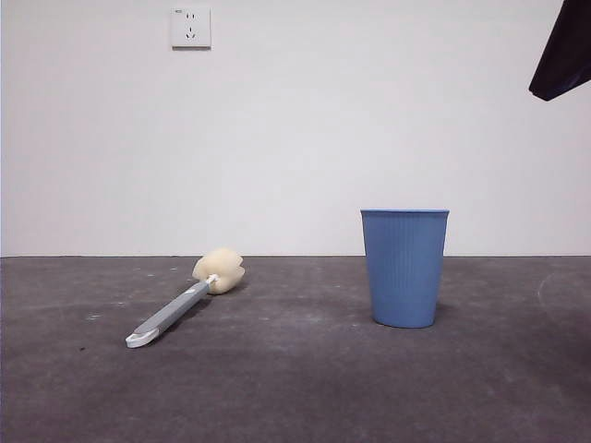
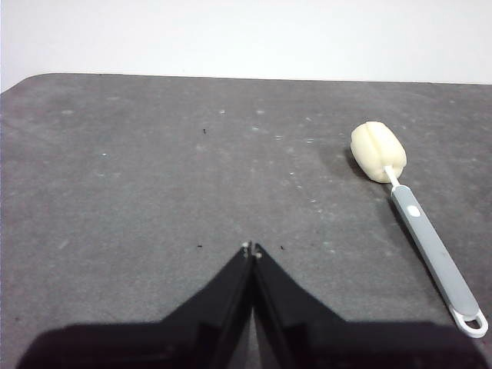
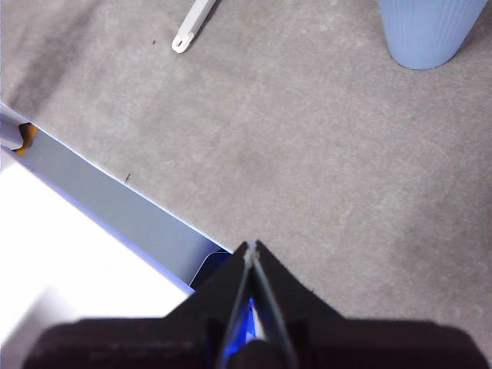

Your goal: Pick up the cup brush,pick up the cup,insert the brush into the cup,clean the cup,put the cup brush back,put the cup back to the fixed position on the table

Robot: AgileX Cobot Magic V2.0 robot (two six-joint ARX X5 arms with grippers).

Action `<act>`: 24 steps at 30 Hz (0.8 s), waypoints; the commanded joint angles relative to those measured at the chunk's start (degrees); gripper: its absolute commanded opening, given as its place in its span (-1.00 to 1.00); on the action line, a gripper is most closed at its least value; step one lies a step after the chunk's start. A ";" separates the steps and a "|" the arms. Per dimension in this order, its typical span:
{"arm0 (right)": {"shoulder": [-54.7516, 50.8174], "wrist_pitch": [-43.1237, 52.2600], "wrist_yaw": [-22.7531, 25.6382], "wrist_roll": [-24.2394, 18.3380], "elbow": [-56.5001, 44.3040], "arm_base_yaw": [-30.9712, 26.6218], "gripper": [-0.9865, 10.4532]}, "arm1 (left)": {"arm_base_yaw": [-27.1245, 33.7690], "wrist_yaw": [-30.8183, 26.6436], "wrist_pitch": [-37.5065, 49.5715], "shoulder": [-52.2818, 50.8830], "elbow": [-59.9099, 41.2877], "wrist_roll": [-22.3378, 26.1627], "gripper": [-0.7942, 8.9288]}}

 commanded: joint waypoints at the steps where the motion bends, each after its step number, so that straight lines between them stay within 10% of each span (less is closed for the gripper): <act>1: -0.04 0.28 0.00 0.50 0.09 0.07 -0.83 | 0.26 -0.09 0.07 -0.09 -0.79 -0.31 -0.84; 5: -0.07 0.33 0.04 0.00 0.09 0.07 -0.83 | 0.26 -0.09 0.07 -0.11 -0.79 -0.28 -0.84; 11: -4.00 8.76 7.69 -12.31 -0.04 -3.63 -0.83 | 0.26 -0.09 0.07 -0.09 -0.79 -0.28 -0.84; 24: -22.71 37.97 1.31 -17.73 -20.70 -32.20 -0.83 | 0.26 -0.09 0.09 -0.11 -0.79 -0.28 -0.84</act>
